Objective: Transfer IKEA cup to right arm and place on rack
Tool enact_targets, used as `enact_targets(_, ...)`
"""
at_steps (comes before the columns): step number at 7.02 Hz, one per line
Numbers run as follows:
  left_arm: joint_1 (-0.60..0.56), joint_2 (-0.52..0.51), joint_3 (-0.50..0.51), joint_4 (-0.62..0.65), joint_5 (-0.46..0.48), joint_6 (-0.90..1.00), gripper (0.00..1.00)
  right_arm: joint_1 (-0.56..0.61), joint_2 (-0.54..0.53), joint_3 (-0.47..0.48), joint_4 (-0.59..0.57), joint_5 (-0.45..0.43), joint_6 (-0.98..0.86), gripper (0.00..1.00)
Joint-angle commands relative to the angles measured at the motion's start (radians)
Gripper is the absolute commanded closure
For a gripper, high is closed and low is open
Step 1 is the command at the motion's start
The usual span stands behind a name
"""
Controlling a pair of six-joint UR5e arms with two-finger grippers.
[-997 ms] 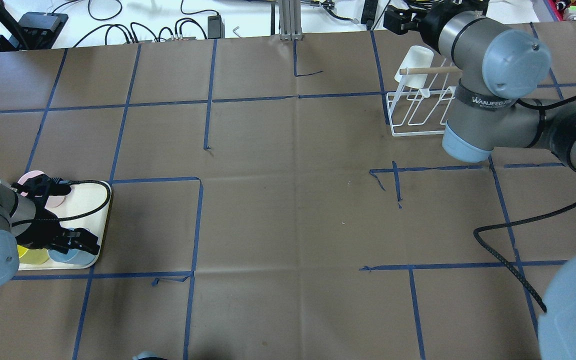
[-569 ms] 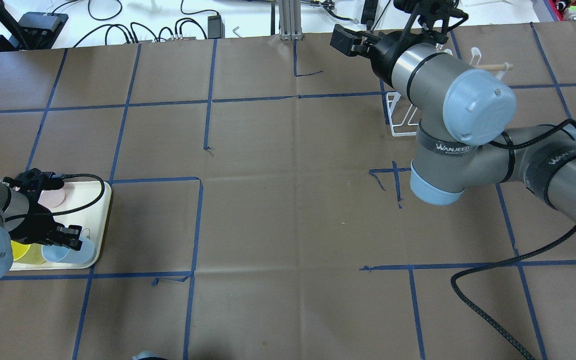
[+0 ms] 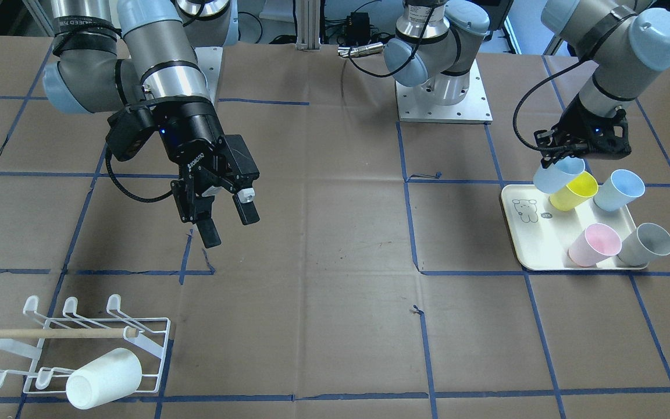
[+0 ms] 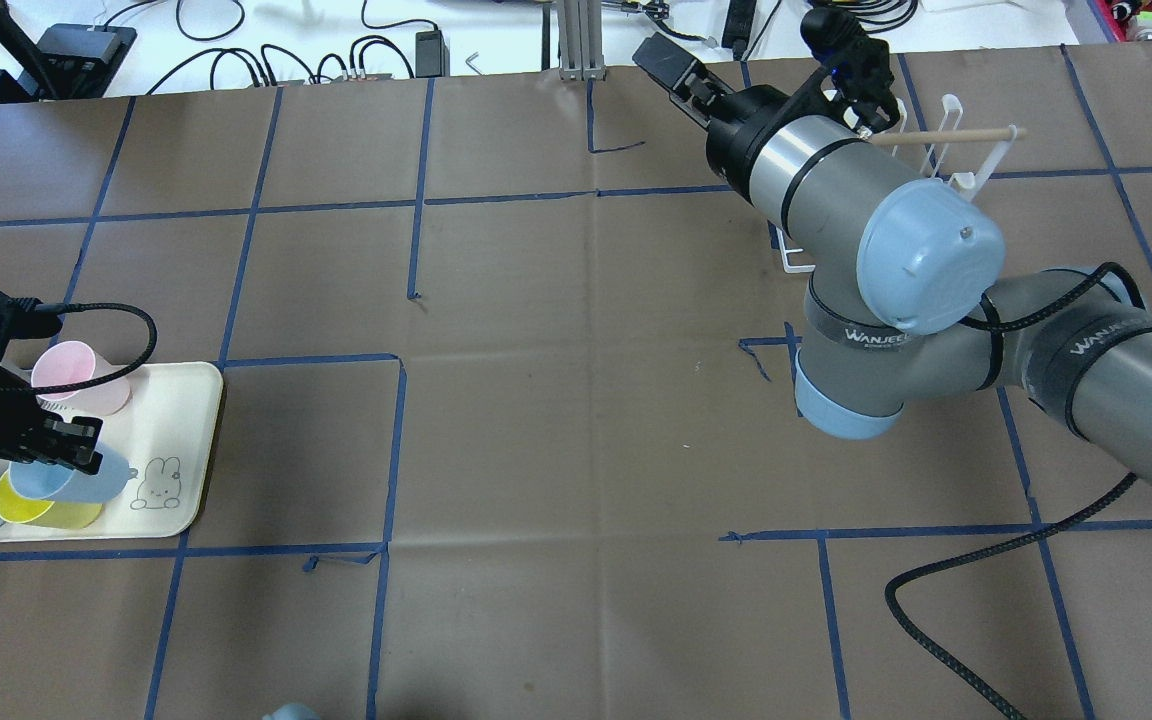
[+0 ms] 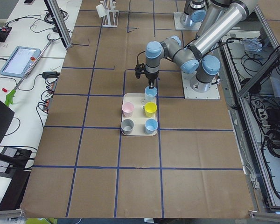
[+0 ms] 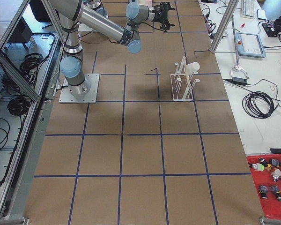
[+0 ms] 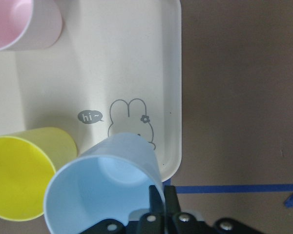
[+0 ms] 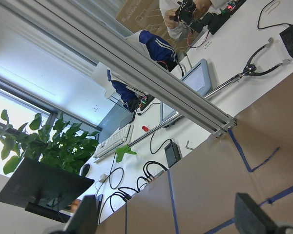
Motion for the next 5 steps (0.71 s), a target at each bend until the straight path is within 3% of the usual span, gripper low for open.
enact_targets(1, -0.02, -0.006, 0.203, -0.195, -0.006, -0.005, 1.0, 0.003, 0.02, 0.018, -0.095, 0.0, 0.22, 0.0)
enact_targets(2, -0.036, -0.021, 0.283, -0.258, -0.011, -0.032, 1.0, 0.003, 0.022, 0.023, -0.093, 0.003, 0.33, 0.0)
enact_targets(4, -0.095, -0.134, 0.393, -0.245, -0.023, -0.037, 1.0, 0.006, 0.022, 0.023, -0.092, 0.012, 0.484, 0.0)
enact_targets(5, -0.137, -0.218, 0.482, -0.22, -0.122, -0.033, 1.0, 0.015, 0.022, 0.023, -0.092, 0.012, 0.489, 0.0)
